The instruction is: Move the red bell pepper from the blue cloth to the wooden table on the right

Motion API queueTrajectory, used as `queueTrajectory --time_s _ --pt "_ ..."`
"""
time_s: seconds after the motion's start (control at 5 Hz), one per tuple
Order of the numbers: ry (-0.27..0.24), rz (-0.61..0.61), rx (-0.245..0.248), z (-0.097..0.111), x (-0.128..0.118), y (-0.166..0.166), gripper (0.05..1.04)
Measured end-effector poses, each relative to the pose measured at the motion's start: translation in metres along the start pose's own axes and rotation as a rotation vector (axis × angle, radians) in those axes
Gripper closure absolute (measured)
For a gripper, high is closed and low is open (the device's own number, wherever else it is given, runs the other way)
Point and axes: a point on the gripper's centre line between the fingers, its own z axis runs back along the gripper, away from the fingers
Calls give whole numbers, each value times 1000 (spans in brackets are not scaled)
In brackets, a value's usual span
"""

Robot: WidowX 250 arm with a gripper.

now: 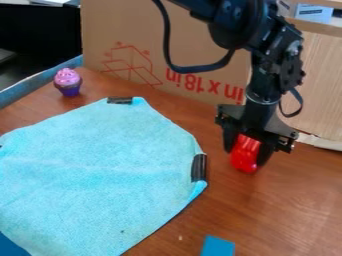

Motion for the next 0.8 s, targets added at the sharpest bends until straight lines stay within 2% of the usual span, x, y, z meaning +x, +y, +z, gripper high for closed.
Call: queueTrajectory --time_s 0.2,0.4,0.6,0.8 --pt "-9 2 -5 1 1 -3 92" --pt "-39 20 -44 19 4 3 83" --pt "-108 40 -122 50 3 22 83" --pt "-155 49 -180 93 3 53 83"
